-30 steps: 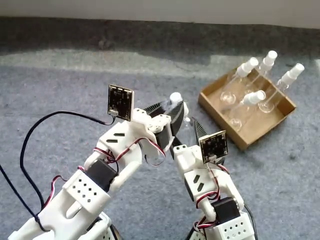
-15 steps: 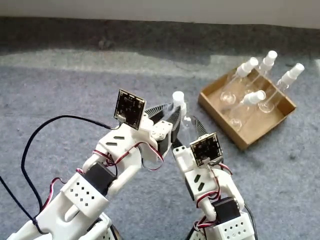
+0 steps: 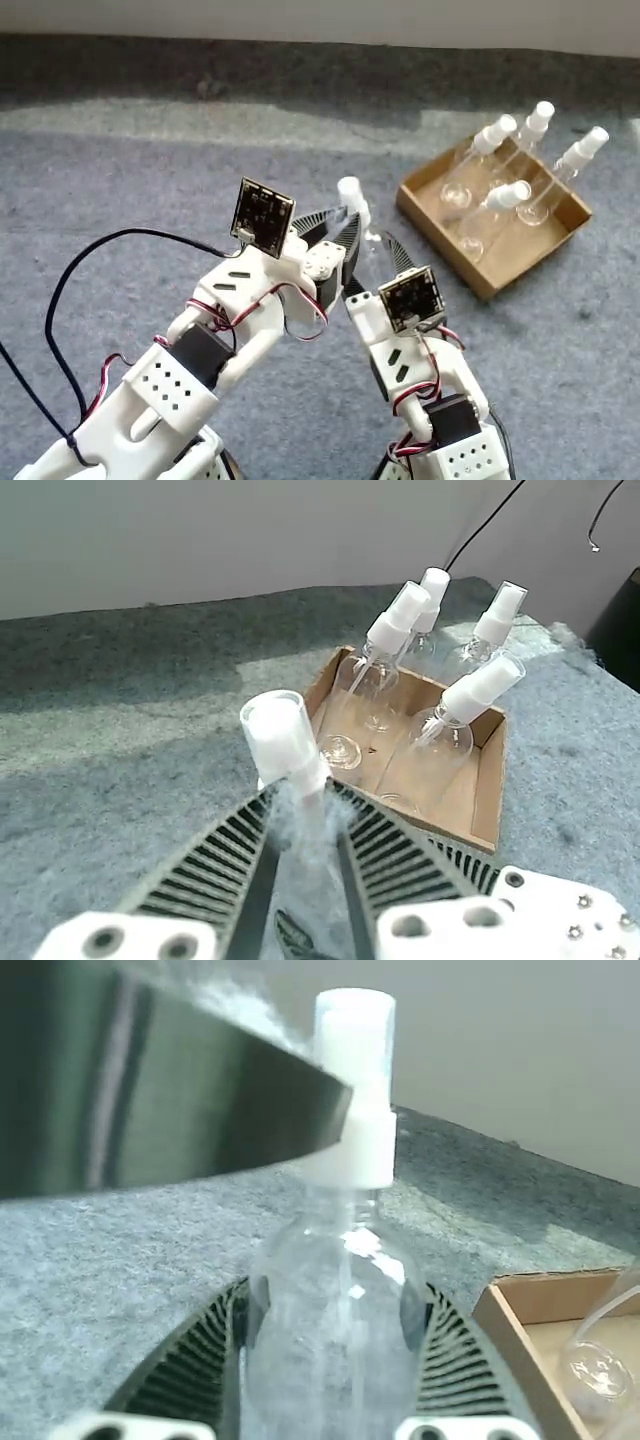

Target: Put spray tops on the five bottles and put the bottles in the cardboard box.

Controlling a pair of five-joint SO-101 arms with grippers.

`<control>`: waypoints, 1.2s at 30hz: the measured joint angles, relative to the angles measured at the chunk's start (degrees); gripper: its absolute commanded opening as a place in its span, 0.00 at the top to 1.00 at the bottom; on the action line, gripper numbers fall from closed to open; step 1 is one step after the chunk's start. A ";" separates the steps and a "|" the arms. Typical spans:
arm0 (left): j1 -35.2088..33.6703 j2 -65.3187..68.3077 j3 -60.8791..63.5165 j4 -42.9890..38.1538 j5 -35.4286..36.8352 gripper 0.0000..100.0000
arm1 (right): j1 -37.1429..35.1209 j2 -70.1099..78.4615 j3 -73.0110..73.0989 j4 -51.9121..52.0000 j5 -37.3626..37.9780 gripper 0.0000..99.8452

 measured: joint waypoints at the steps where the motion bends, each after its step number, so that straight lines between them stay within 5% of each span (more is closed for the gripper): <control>1: 0.00 0.00 0.00 0.00 0.00 0.99 | 0.00 0.00 0.00 0.00 -0.53 0.92; 15: 0.00 -3.16 0.00 0.44 -0.09 0.99 | -0.18 -0.09 0.00 0.00 -1.23 0.92; 25: 0.09 -17.67 0.09 15.65 0.09 0.99 | -0.26 -0.09 0.00 -6.77 -1.23 0.92; 36: 0.18 -29.71 9.67 17.49 -3.52 0.99 | -0.26 -0.09 0.00 -6.95 -2.73 0.92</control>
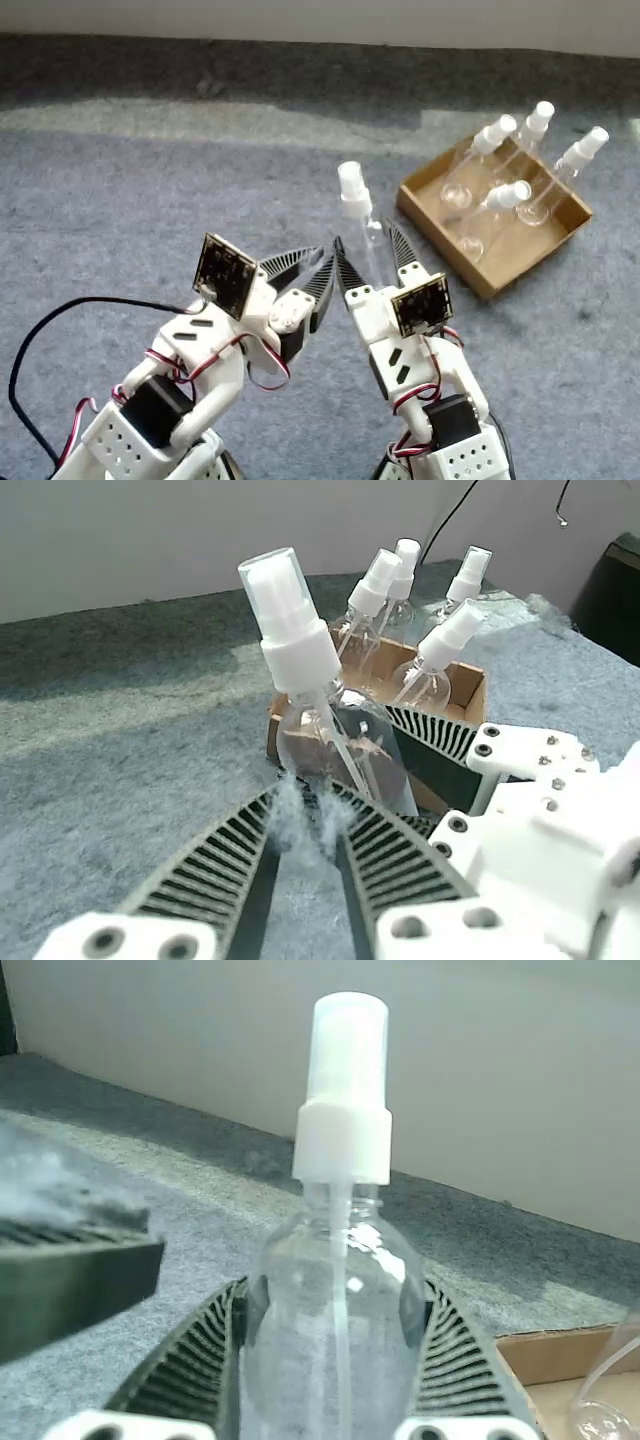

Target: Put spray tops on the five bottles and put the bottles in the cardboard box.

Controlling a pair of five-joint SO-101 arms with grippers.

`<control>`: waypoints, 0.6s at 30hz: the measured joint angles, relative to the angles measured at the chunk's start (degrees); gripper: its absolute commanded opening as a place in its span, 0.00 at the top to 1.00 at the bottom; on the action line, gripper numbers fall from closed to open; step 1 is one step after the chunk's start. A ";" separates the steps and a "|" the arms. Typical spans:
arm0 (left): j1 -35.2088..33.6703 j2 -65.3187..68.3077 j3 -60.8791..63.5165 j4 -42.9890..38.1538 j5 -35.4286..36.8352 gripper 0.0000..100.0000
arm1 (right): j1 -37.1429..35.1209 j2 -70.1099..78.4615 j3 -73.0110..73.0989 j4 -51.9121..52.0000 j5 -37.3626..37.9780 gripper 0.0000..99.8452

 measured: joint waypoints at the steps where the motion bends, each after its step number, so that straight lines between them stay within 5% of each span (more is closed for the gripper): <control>1: 0.00 -2.02 1.49 0.00 -0.53 0.99 | 0.00 0.00 0.00 0.00 -1.41 0.92; 8: -7.12 -19.16 6.51 7.12 -2.64 0.99 | 2.55 0.00 0.00 1.58 -5.63 0.92; 18: -15.47 -19.78 5.71 20.13 -3.87 1.00 | 2.55 -0.09 -7.65 10.64 -5.71 0.92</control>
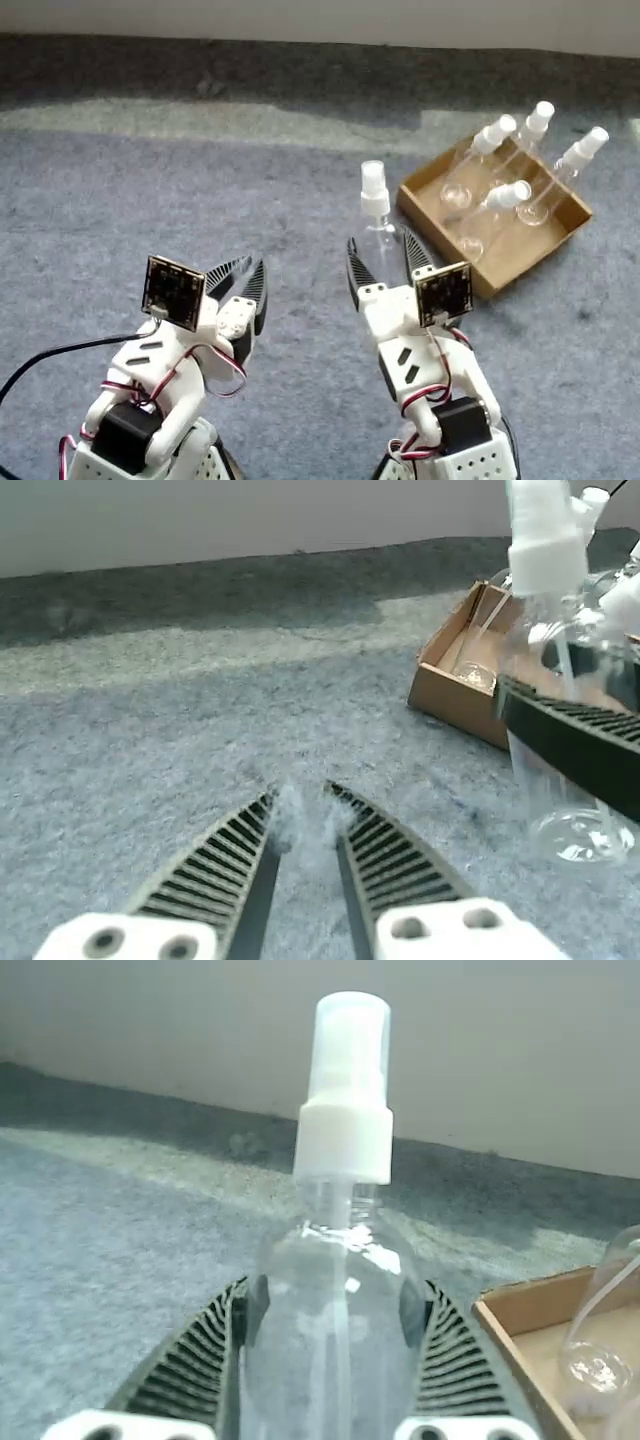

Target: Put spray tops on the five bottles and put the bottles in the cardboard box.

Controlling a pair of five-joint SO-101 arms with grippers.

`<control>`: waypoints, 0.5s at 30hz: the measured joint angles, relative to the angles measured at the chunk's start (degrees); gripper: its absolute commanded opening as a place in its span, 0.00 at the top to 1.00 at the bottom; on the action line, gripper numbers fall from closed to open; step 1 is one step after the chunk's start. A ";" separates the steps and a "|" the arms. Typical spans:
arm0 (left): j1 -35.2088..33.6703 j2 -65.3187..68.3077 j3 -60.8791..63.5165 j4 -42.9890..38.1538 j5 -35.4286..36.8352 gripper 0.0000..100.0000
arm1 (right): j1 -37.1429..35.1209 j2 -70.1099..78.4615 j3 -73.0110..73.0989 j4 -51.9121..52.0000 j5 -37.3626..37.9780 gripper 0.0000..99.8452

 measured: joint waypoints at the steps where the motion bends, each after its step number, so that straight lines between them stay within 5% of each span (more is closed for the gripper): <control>1: 0.09 0.09 0.00 0.88 0.00 1.00 | 0.00 0.00 -0.53 0.00 0.00 0.92; 15: 15.65 -0.26 1.85 2.46 8.35 1.00 | -3.96 0.00 -0.88 -2.37 -0.44 0.92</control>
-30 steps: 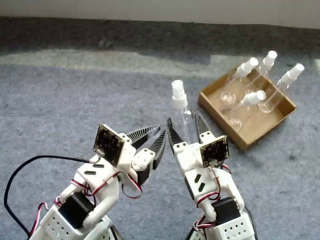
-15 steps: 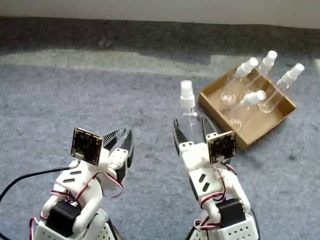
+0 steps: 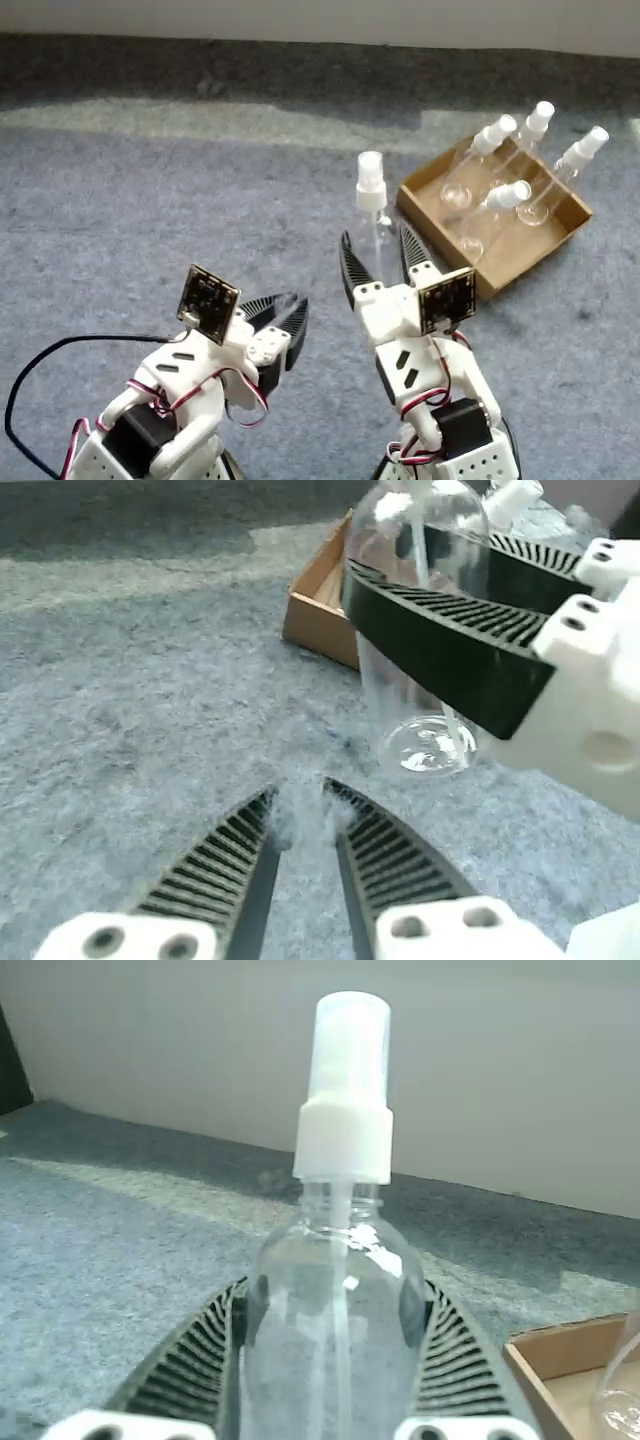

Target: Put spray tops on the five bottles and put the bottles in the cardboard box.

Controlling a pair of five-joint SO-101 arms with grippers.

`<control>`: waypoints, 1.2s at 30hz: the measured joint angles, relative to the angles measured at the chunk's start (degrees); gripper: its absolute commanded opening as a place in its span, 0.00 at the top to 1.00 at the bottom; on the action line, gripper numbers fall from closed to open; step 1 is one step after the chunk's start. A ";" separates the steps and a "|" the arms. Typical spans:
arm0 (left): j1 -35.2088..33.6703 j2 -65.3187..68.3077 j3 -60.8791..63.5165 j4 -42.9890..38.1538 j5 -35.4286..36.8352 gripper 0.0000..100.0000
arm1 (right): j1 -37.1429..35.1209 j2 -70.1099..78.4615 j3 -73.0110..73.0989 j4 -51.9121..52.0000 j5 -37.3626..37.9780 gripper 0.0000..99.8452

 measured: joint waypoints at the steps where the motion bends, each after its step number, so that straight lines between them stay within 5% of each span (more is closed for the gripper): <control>1: 1.41 0.26 1.05 -1.05 0.09 1.00 | -1.05 0.00 0.00 0.00 0.00 0.92; 9: 11.87 0.62 4.84 -6.59 0.00 1.00 | -4.31 0.00 0.00 -0.53 0.00 0.92; 16: 14.33 0.62 8.97 -8.18 0.18 1.00 | -4.48 0.00 0.00 -5.45 0.00 0.92; 26: 11.52 0.70 17.05 -25.76 0.62 1.00 | -8.79 -0.53 -0.44 -6.15 0.09 0.92; 36: 3.78 0.79 17.23 -28.31 0.35 1.00 | -11.96 -0.70 -1.49 -6.86 0.09 0.92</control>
